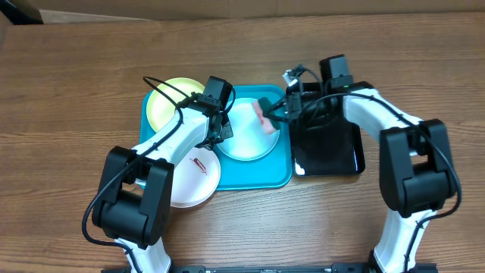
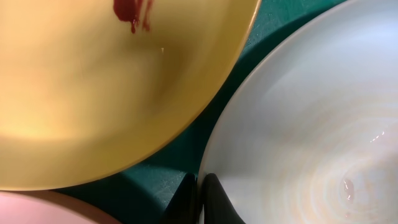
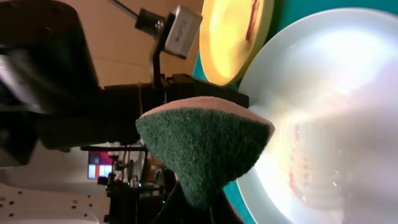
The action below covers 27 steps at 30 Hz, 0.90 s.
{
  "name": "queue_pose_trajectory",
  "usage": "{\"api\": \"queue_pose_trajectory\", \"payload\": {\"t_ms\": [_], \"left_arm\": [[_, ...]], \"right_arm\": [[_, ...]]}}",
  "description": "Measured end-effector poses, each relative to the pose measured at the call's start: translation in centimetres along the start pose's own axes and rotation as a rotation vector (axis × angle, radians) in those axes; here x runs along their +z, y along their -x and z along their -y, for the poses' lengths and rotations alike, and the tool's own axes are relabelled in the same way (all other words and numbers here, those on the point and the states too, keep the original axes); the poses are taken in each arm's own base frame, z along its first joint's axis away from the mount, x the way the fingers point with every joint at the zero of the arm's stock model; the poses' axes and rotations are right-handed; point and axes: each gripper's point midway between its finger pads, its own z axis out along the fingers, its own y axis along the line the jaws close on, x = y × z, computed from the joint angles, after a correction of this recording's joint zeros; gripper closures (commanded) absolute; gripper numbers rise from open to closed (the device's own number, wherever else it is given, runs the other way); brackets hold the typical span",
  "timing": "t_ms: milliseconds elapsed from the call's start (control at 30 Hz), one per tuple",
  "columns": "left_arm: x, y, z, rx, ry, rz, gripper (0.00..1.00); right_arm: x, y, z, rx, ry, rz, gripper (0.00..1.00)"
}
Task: Clean dirty plates on tray and stack at the side
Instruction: 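Bring the sponge back to the light-blue plate and scrub the smear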
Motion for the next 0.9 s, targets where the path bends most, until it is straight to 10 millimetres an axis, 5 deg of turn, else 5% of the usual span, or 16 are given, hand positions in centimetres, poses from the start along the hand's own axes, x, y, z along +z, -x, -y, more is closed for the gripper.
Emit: {"api": "queue_pose_trajectory", "payload": {"t_ms": [333, 900], "left_arm": [[0.0, 0.0, 0.0, 0.0, 0.0, 0.0, 0.96], [0.0, 0.0, 0.0, 0.003, 0.0, 0.0, 0.96]], "right_arm": [[4.3, -0.1, 1.3, 0.031, -0.101, -0.017, 0.96], [5.6, -0.2, 3.4, 0.095, -0.189, -0.003, 0.96]]}}
